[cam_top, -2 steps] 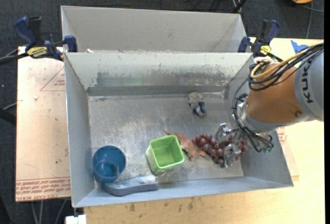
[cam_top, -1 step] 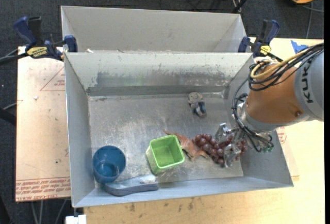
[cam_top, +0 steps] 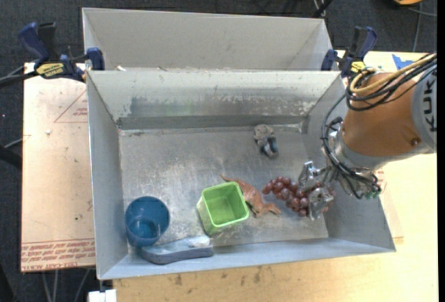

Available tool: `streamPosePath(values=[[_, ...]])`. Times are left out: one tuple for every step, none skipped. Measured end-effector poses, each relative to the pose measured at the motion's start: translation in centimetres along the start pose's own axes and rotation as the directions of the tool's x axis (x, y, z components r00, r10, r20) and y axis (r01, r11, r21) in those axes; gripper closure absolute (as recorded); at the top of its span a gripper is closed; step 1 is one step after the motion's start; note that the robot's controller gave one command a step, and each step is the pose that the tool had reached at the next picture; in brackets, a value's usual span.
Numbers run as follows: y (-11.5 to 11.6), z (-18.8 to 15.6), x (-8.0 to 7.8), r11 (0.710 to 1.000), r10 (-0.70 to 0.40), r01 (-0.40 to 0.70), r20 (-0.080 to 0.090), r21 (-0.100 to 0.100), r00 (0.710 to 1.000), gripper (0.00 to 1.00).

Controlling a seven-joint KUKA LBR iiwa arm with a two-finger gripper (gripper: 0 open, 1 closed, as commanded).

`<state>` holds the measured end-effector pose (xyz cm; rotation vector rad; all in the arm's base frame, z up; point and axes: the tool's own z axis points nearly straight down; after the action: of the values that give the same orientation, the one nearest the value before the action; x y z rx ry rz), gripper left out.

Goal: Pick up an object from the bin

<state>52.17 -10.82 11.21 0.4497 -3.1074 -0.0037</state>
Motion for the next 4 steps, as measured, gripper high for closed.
streamPosePath(values=[[0.3, -2.7, -0.8, 0.998, 0.064, -0.064, 0.004, 0.002, 0.998, 1.00], [0.0, -3.6, 0.0, 1.000, -0.029, 0.029, 0.003, 0.001, 1.000, 1.00], [-0.3, -8.5, -0.8, 1.000, -0.001, 0.001, -0.003, -0.001, 1.000, 1.00], [0.2, -7.4, -0.8, 0.994, -0.105, 0.105, 0.015, 0.011, 0.994, 1.00]])
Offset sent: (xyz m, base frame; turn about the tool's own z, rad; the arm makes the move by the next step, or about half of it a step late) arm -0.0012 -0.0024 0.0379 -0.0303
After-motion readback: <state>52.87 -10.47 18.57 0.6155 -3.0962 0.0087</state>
